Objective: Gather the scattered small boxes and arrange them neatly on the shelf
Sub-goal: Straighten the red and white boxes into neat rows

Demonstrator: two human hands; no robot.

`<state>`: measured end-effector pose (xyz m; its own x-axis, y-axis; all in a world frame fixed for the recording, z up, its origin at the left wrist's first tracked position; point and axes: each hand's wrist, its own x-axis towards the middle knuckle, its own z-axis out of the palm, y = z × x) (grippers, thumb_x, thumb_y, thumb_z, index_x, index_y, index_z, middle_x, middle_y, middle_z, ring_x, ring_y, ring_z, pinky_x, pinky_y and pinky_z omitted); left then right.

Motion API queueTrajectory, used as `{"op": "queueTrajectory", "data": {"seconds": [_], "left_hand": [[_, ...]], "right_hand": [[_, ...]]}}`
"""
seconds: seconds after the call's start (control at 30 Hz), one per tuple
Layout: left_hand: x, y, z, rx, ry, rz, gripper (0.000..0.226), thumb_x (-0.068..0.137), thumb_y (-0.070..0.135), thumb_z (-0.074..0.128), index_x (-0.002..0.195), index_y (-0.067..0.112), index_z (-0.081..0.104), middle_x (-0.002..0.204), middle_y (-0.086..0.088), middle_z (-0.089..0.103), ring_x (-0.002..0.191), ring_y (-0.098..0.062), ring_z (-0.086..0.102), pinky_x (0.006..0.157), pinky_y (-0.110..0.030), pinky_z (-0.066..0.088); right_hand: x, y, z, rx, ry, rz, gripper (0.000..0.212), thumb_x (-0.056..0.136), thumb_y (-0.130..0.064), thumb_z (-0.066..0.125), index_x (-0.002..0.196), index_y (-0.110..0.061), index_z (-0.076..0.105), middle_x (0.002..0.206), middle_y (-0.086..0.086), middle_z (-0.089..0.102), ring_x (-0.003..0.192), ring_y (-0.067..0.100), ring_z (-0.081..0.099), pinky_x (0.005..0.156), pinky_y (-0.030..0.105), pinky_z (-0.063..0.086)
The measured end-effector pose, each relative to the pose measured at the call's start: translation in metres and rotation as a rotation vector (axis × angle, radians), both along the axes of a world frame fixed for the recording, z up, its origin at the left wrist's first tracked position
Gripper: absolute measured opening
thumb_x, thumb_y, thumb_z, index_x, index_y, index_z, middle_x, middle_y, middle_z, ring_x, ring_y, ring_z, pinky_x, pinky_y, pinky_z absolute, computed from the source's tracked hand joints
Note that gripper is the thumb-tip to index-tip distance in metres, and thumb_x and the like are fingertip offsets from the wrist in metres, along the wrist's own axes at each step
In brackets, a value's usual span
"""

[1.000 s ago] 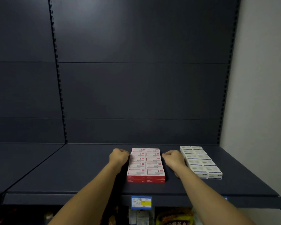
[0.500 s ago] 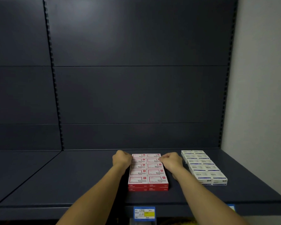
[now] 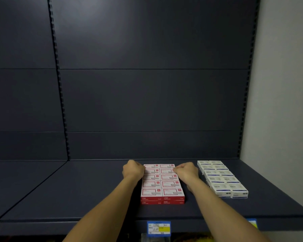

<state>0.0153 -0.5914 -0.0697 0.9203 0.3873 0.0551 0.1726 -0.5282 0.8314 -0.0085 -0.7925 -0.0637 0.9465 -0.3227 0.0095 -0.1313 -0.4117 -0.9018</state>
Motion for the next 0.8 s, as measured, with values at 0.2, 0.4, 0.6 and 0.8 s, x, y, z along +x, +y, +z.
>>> {"op": "queueTrajectory", "data": {"seconds": [0.2,0.4,0.6,0.8], "left_hand": [[0.005,0.002,-0.002,0.003,0.010,-0.019,0.015,0.093,0.020,0.064,0.082,0.012,0.071,0.088,-0.004,0.068,0.079,-0.020,0.066,0.067,-0.028,0.052],[0.005,0.007,-0.002,0.059,0.001,-0.054,0.022,0.090,0.013,0.060,0.068,0.012,0.061,0.075,-0.004,0.065,0.062,-0.017,0.057,0.056,-0.026,0.050],[-0.015,0.011,0.005,0.088,-0.030,-0.155,0.040,0.103,0.034,0.051,0.073,0.009,0.060,0.077,-0.006,0.065,0.063,-0.016,0.057,0.064,-0.029,0.051],[-0.093,0.029,0.020,0.129,-0.144,-0.451,0.035,0.096,0.063,0.048,0.100,0.034,0.068,0.090,0.021,0.062,0.088,0.002,0.059,0.080,-0.022,0.047]], "right_hand": [[-0.002,0.001,0.001,-0.017,-0.006,0.008,0.013,0.088,-0.014,0.068,0.076,-0.014,0.072,0.085,0.003,0.072,0.073,0.013,0.067,0.052,0.021,0.045],[-0.004,-0.001,0.001,-0.043,-0.001,0.037,0.011,0.090,-0.016,0.066,0.081,-0.016,0.072,0.091,0.002,0.071,0.073,0.010,0.061,0.054,0.020,0.042],[-0.014,-0.007,0.006,-0.087,-0.007,0.128,0.021,0.092,-0.032,0.066,0.090,-0.013,0.073,0.084,-0.005,0.070,0.074,0.007,0.062,0.065,0.024,0.049],[-0.057,-0.026,-0.011,-0.151,-0.120,0.176,0.033,0.087,-0.046,0.070,0.109,-0.021,0.069,0.102,-0.011,0.070,0.092,0.004,0.064,0.080,0.027,0.055]]}}
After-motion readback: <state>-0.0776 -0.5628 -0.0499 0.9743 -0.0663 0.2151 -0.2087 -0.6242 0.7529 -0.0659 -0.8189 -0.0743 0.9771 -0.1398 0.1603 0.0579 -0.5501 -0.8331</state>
